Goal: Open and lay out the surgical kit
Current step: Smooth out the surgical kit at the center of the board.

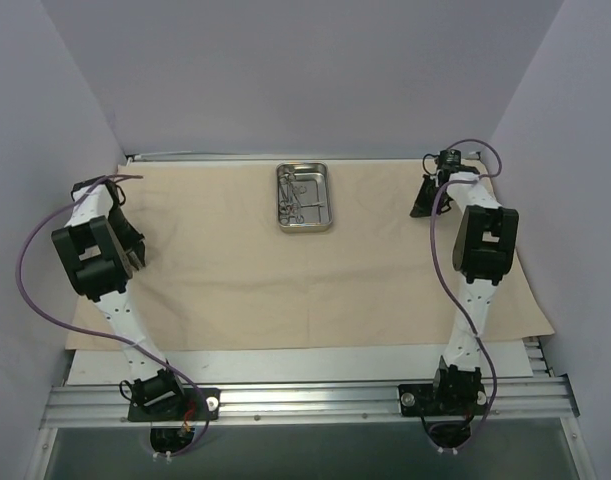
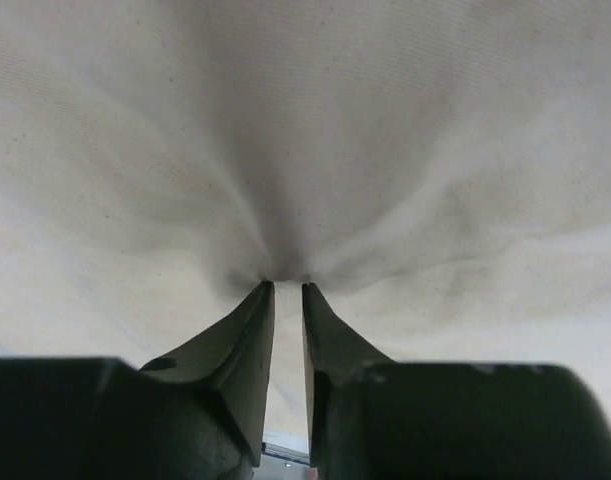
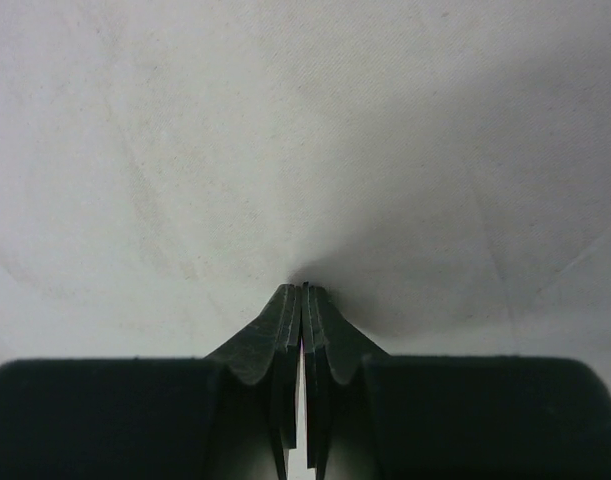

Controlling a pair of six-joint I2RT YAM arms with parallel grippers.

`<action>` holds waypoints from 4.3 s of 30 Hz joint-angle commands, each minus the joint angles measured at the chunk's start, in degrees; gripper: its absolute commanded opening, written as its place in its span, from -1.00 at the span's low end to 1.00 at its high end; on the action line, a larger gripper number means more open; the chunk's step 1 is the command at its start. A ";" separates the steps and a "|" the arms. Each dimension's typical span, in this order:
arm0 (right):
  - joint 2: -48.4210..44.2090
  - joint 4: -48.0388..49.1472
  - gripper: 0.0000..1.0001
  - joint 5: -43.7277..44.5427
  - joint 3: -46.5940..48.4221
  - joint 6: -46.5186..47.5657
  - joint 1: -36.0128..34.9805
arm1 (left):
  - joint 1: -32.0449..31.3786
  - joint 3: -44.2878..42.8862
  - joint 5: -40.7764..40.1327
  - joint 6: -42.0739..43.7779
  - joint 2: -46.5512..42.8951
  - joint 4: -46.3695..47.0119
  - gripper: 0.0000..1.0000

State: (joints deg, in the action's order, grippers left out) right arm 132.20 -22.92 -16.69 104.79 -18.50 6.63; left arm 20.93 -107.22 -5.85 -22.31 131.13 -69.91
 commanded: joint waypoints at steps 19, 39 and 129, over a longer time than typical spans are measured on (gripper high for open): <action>-26.82 -1.60 -1.00 -12.23 -33.33 6.47 -27.99 | -18.72 -12.74 13.40 0.24 -1.86 7.94 -0.70; -29.90 -7.58 -1.00 2.10 -51.71 -3.56 -31.33 | -18.38 -8.00 12.09 -3.45 6.77 6.98 -0.73; 0.67 -5.48 0.99 -4.67 22.20 0.83 -18.05 | -17.50 -4.41 13.58 -0.28 -16.34 8.47 0.36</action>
State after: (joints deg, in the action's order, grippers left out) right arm 128.79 -27.99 -15.42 125.01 -17.82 -9.13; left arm 4.60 -111.28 6.20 -23.27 116.05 -62.94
